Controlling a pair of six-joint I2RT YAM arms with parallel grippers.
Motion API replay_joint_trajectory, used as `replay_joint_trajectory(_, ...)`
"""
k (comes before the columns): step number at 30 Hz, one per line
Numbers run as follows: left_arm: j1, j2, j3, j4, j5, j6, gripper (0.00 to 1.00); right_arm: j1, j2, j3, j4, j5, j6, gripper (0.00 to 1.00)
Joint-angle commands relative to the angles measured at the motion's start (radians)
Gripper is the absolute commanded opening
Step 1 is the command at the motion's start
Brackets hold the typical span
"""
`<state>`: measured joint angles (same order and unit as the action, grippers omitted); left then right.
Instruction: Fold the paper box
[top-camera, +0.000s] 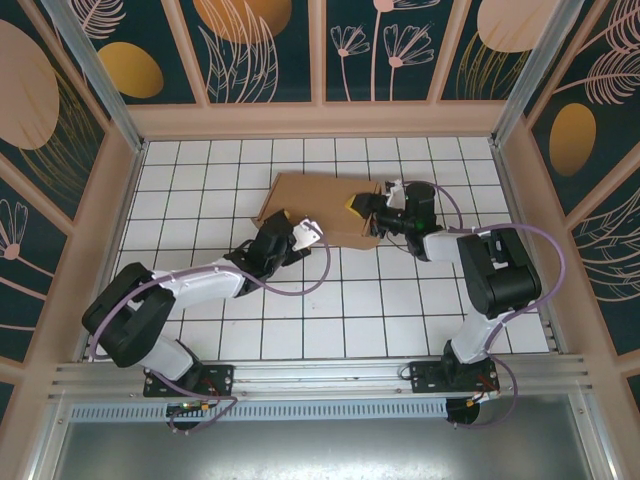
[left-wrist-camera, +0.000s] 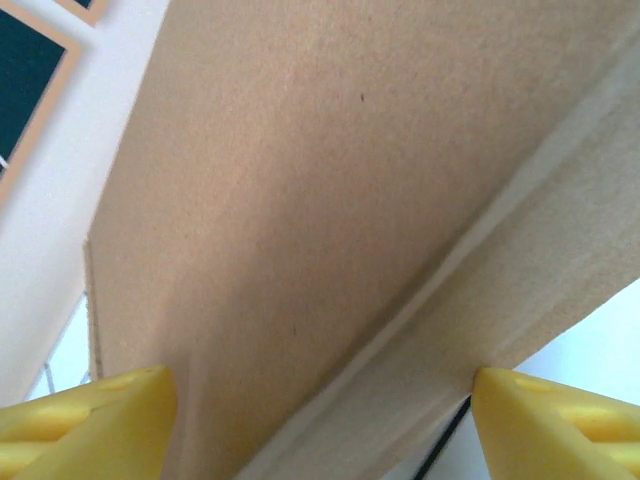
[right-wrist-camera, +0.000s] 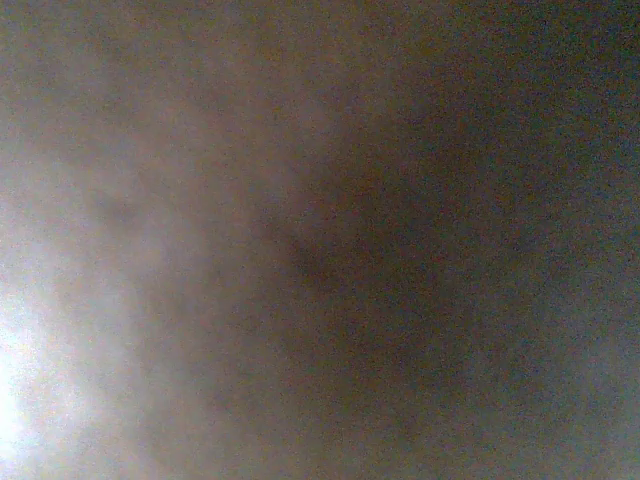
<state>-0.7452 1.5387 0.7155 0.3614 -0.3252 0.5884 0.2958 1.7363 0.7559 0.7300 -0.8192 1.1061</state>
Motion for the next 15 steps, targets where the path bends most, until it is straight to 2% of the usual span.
replay_joint_trajectory(1,-0.012,0.044,-0.008,0.138,-0.1,0.1,0.78,0.031,-0.044,-0.009,0.102,-0.069,0.067,0.42)
replay_joint_trajectory(4,-0.023,0.075,-0.016,0.207,-0.137,0.183,0.79,0.045,-0.05,-0.015,0.129,-0.072,0.101,0.42)
replay_joint_trajectory(9,-0.047,0.114,-0.035,0.194,-0.101,0.306,0.81,0.055,-0.056,-0.029,0.172,-0.08,0.153,0.42)
replay_joint_trajectory(15,-0.062,0.165,-0.054,0.335,-0.214,0.393,0.78,0.057,-0.056,-0.056,0.226,-0.08,0.212,0.42)
